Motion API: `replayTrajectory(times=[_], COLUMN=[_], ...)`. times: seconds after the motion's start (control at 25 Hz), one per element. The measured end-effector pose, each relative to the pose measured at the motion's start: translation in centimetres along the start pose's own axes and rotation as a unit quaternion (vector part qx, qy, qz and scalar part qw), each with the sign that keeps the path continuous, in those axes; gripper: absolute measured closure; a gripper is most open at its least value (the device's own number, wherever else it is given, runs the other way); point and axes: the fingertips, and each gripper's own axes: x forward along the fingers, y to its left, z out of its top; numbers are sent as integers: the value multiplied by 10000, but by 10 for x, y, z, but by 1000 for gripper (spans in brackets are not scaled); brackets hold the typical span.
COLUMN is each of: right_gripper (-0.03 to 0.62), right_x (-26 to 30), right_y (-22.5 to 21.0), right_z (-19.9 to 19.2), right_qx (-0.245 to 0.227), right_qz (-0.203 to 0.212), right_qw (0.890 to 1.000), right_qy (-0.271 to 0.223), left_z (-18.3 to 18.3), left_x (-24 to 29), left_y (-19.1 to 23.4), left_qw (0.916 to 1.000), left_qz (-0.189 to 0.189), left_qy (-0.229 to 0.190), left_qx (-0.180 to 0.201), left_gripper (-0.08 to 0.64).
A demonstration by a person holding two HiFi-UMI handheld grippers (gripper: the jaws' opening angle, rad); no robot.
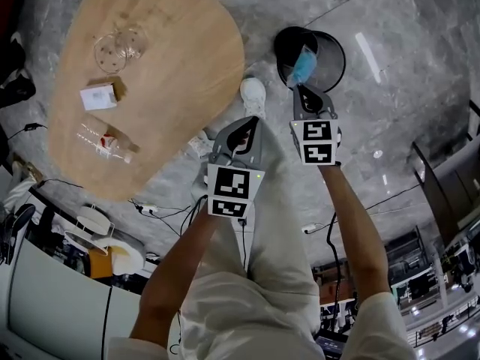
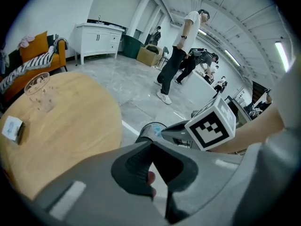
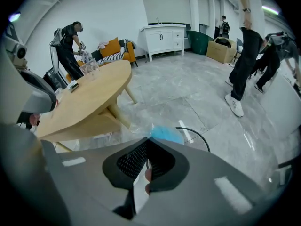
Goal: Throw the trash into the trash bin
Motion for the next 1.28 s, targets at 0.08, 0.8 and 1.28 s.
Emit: replayTrajectory(times=[0.08,0.8,1.28], right_gripper=[568,568,472], right_x=[12,98,102], right_y=[-3,-26,-28], right_z=[-10,-76,-85], right_qx=[-24,-36,179], right_qz=[17,41,-112], right_qw=[9999,9976,9966], right_qy=[97,693,794], left_z=[-3,-52,-58], left_x=[9,79,74], left_y=[1,18,21], left_qw=[10000,9994,9994], left_qz=[8,28,30], left_qy=[28,317,277], left_qx=[-3,-97,-207], left_gripper=[560,560,560])
